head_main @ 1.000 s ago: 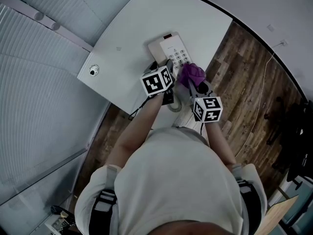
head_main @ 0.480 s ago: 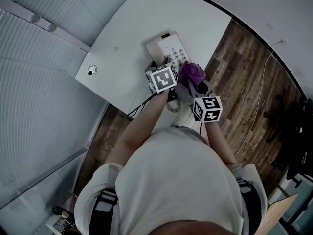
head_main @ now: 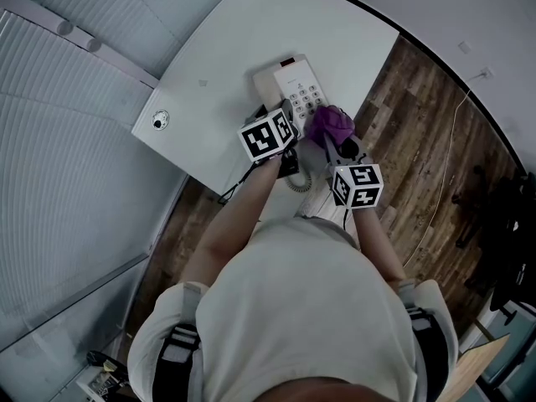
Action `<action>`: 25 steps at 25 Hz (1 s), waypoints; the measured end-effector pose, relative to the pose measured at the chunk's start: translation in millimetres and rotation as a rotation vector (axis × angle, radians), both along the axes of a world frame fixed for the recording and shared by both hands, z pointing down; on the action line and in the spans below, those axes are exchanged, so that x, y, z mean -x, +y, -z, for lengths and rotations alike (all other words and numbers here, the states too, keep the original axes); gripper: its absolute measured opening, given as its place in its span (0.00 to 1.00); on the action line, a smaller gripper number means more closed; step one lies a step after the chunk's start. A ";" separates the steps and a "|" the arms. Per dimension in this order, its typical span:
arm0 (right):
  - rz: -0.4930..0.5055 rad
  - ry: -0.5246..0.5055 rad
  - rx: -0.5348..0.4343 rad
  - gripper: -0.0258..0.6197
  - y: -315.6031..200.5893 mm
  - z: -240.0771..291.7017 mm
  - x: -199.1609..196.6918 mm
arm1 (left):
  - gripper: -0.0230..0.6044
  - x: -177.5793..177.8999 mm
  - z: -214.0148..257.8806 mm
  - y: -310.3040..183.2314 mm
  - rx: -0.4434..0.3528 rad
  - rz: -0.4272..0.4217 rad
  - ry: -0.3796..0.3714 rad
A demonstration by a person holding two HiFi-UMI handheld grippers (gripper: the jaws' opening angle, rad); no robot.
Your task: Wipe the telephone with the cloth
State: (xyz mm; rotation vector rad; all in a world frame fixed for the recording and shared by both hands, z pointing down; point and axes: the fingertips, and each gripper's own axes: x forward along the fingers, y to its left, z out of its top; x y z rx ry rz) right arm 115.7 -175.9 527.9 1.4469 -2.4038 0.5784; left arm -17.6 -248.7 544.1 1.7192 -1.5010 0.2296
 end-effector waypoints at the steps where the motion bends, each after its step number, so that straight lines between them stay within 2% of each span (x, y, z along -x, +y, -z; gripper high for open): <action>1: 0.000 -0.001 -0.004 0.17 -0.7 1.1 0.3 | 0.41 1.1 2.0 0.2 -0.010 -0.006 0.011; 17: 0.000 0.006 -0.051 0.17 -8.8 17.0 3.5 | 0.38 8.8 30.3 24.1 -0.085 -0.011 0.473; 25: 0.022 0.012 -0.067 0.17 -14.1 24.4 11.4 | 0.37 7.9 43.4 39.8 -0.131 -0.042 0.652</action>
